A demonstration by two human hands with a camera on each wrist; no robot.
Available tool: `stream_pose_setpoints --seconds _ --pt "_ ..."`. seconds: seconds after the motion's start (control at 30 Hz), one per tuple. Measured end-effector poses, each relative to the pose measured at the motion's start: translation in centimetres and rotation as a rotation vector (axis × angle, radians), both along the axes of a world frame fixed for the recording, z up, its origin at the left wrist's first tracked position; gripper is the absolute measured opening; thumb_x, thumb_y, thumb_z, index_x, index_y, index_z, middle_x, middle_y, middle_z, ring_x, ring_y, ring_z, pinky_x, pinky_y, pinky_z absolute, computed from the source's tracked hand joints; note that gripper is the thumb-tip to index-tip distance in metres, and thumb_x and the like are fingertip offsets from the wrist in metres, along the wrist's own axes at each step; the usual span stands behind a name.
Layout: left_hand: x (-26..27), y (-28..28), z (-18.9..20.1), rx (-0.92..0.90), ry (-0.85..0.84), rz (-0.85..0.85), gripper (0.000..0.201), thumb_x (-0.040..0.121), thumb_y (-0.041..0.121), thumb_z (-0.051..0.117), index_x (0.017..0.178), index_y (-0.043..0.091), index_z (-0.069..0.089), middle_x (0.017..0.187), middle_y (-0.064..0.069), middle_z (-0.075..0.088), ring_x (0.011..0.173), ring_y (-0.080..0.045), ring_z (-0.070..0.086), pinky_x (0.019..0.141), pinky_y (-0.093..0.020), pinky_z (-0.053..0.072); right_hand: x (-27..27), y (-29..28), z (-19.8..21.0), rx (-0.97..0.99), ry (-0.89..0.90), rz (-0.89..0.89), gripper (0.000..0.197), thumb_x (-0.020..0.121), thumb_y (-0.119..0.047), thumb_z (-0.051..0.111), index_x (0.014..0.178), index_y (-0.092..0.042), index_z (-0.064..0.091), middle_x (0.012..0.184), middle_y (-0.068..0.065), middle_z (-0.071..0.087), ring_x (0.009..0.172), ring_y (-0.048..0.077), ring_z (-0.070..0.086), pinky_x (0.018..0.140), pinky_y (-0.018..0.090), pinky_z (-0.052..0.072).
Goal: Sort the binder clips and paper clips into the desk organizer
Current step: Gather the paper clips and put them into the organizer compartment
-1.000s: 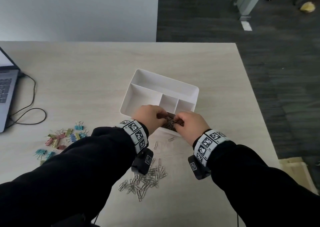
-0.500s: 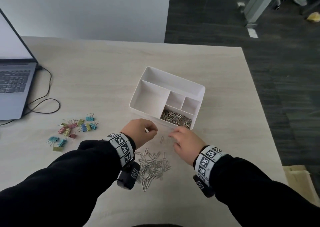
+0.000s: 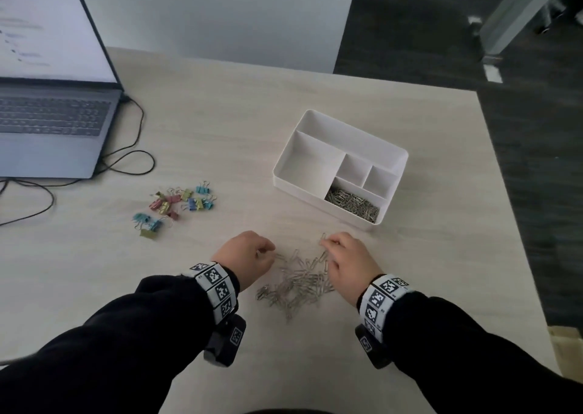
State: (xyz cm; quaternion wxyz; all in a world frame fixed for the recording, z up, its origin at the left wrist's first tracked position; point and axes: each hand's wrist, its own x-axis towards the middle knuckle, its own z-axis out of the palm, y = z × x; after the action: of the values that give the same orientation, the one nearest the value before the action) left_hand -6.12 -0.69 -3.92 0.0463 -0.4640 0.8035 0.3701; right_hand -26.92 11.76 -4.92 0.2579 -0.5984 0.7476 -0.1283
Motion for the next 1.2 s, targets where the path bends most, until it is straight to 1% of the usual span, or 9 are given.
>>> stream_pose_setpoints --seconds 0.17,0.3,0.43,0.63,0.77,0.93,1.0,1.1,1.2 --pt "2.1 0.7 0.0 -0.027 -0.145 -0.125 0.075 0.073 0.053 0.068 0.140 0.027 0.045 0.131 0.004 0.043 0.121 -0.019 0.045 0.107 -0.034 0.039 0.2 -1.2 0.5 0.190 0.153 0.009 0.060 0.079 -0.019 0.051 0.138 -0.020 0.044 0.138 -0.001 0.039 0.122 0.027 0.038 0.103 0.042 0.040" --pt "2.5 1.9 0.0 -0.064 -0.200 -0.270 0.092 0.067 0.061 0.072 0.145 0.032 0.032 0.134 0.006 0.035 0.123 -0.019 0.036 0.107 -0.034 0.039 1.4 0.0 0.2 0.165 0.182 0.205 0.056 0.078 -0.018 0.051 0.134 -0.021 0.047 0.133 0.000 0.044 0.117 0.028 0.043 0.095 0.042 0.045" --pt "2.2 3.0 -0.4 -0.085 -0.156 -0.340 0.073 0.075 0.045 0.072 0.139 0.033 0.040 0.128 0.002 0.041 0.116 -0.020 0.044 0.100 -0.036 0.045 1.9 1.9 0.0 0.088 0.090 0.272 0.052 0.078 -0.018 0.051 0.129 -0.020 0.055 0.122 0.003 0.053 0.107 0.028 0.051 0.090 0.044 0.049" --pt "1.5 3.8 -0.7 -0.055 -0.122 -0.338 0.042 0.084 0.028 0.063 0.125 0.028 0.057 0.115 0.000 0.058 0.105 -0.024 0.059 0.088 -0.031 0.047 0.6 2.8 0.0 0.100 0.105 -0.084 0.052 0.080 -0.019 0.060 0.132 -0.015 0.054 0.120 0.007 0.050 0.107 0.029 0.048 0.099 0.041 0.043" --pt "0.7 4.3 -0.7 -0.058 -0.106 -0.315 0.035 0.084 0.026 0.061 0.120 0.027 0.061 0.110 -0.001 0.063 0.104 -0.023 0.059 0.087 -0.031 0.046 2.1 3.3 -0.4 0.131 0.037 0.016 0.053 0.081 -0.018 0.059 0.134 -0.014 0.053 0.121 0.006 0.050 0.110 0.026 0.046 0.102 0.036 0.040" --pt "-0.1 4.7 -0.6 -0.053 0.067 -0.209 0.025 0.085 0.024 0.062 0.109 0.024 0.068 0.100 0.001 0.064 0.091 -0.018 0.061 0.088 -0.035 0.050 3.0 3.5 -1.1 0.093 -0.075 0.061 0.058 0.079 -0.020 0.061 0.135 -0.017 0.052 0.122 0.002 0.050 0.113 0.022 0.049 0.103 0.035 0.041" --pt "0.3 4.2 -0.7 -0.069 0.094 -0.126 0.039 0.081 0.034 0.067 0.119 0.025 0.064 0.110 0.002 0.059 0.097 -0.017 0.059 0.093 -0.035 0.050 2.4 3.7 -1.1 0.082 -0.064 -0.006 0.061 0.078 -0.029 0.066 0.136 -0.019 0.051 0.121 0.000 0.049 0.113 0.020 0.048 0.104 0.032 0.039" --pt "0.7 3.3 -0.6 -0.132 -0.080 -0.171 0.094 0.062 0.066 0.069 0.143 0.030 0.036 0.132 0.004 0.040 0.122 -0.021 0.041 0.104 -0.039 0.041 1.4 4.0 -1.2 0.148 -0.004 -0.039 0.075 0.073 -0.045 0.072 0.139 -0.022 0.047 0.123 -0.001 0.044 0.114 0.020 0.045 0.105 0.028 0.036" --pt "0.0 3.4 -0.1 -0.157 -0.254 -0.242 0.121 0.044 0.083 0.064 0.144 0.035 0.017 0.138 0.006 0.027 0.128 -0.022 0.030 0.107 -0.044 0.034 1.5 3.9 -1.3 0.183 -0.008 0.007 0.081 0.070 -0.048 0.073 0.142 -0.025 0.041 0.124 -0.001 0.040 0.115 0.020 0.044 0.106 0.031 0.037"
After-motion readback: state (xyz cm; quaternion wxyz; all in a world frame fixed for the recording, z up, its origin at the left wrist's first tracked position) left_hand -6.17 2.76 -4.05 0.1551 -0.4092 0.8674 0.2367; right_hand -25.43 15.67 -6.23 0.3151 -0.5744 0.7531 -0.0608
